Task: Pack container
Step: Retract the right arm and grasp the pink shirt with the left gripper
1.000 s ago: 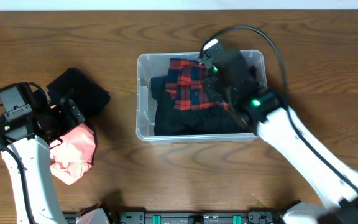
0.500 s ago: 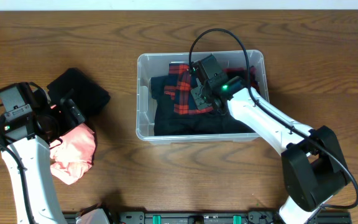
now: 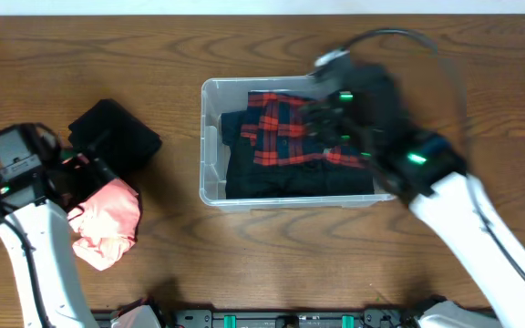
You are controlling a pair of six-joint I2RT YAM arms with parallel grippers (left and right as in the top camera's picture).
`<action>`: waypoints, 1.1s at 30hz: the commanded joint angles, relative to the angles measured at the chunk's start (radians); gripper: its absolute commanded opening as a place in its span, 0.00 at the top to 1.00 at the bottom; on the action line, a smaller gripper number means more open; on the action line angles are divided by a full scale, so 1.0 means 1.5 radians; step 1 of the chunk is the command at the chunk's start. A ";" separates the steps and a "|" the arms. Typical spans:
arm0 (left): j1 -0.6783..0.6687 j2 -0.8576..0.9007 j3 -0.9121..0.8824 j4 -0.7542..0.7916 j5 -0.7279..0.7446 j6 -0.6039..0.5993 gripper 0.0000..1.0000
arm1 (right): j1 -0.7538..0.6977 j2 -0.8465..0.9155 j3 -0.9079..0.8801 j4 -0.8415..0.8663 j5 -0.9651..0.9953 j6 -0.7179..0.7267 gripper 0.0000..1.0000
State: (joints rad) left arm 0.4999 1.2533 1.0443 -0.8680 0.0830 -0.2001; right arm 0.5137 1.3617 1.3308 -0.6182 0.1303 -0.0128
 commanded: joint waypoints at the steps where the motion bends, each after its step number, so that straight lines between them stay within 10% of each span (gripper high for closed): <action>1: 0.089 0.032 0.008 0.003 -0.039 -0.076 0.02 | -0.070 -0.037 0.002 -0.057 0.050 -0.009 0.13; 14: 0.171 0.318 0.007 0.060 0.166 0.024 0.02 | -0.181 -0.049 0.002 -0.152 0.048 -0.007 0.13; 24: 0.171 0.394 0.008 0.047 0.268 0.077 0.88 | -0.181 -0.049 0.002 -0.154 0.049 -0.007 0.15; 33: 0.151 0.217 0.031 -0.032 0.361 0.104 0.94 | -0.226 -0.061 0.002 -0.141 0.073 0.045 0.16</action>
State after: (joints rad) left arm 0.7521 1.7203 1.0592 -0.8860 0.5369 -0.0807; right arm 0.2203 1.2861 1.3338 -0.8326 0.2104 -0.0010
